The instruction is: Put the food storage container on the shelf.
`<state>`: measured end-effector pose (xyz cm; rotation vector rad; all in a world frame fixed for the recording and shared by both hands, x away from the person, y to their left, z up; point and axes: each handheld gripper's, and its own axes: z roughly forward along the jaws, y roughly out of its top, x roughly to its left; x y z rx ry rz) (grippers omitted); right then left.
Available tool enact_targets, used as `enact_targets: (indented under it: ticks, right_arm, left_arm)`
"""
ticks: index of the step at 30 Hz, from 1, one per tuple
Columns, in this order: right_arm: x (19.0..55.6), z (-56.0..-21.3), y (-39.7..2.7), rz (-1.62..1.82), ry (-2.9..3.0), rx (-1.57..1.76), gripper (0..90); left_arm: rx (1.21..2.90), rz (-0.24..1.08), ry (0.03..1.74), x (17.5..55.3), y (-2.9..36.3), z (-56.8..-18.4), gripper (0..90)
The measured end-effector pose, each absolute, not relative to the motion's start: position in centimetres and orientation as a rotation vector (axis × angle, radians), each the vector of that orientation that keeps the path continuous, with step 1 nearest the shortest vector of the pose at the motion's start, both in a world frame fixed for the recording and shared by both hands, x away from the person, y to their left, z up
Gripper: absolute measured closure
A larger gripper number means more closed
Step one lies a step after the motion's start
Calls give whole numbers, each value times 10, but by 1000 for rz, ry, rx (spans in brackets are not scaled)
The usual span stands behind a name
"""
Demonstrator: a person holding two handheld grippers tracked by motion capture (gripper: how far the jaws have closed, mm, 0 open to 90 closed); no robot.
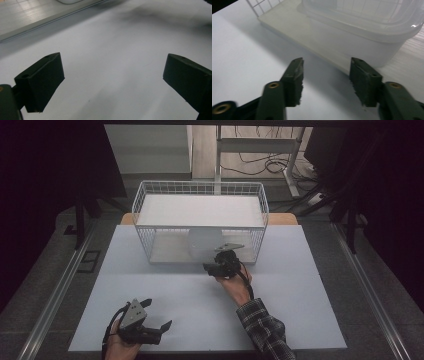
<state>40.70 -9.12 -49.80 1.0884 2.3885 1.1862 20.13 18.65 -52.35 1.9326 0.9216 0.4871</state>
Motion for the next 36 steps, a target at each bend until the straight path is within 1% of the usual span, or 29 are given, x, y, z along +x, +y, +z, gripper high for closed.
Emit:
enact_targets:
  ticks: [9, 16, 21, 22, 26, 36]
  right_arm:
    - [390, -492, -101, 1202, 2411, 1021, 243]
    - [375, -488, -106, 1224, 2435, 992, 149]
    - [366, -486, -109, 1236, 2431, 993, 108]
    - [361, -486, -112, 1234, 2428, 983, 84]
    - [354, -485, -118, 1224, 2434, 976, 54]
    - [335, -489, -141, 1203, 2444, 983, 27]
  left_arm:
    - [1964, 470, 898, 201, 182, -525, 20]
    - [1966, 455, 913, 202, 182, -526, 17]
    - [1970, 444, 912, 202, 182, -527, 13]
    - [1974, 444, 911, 203, 182, -527, 12]
    - [1975, 441, 909, 203, 182, -527, 11]
    - [1976, 446, 917, 203, 182, -527, 8]
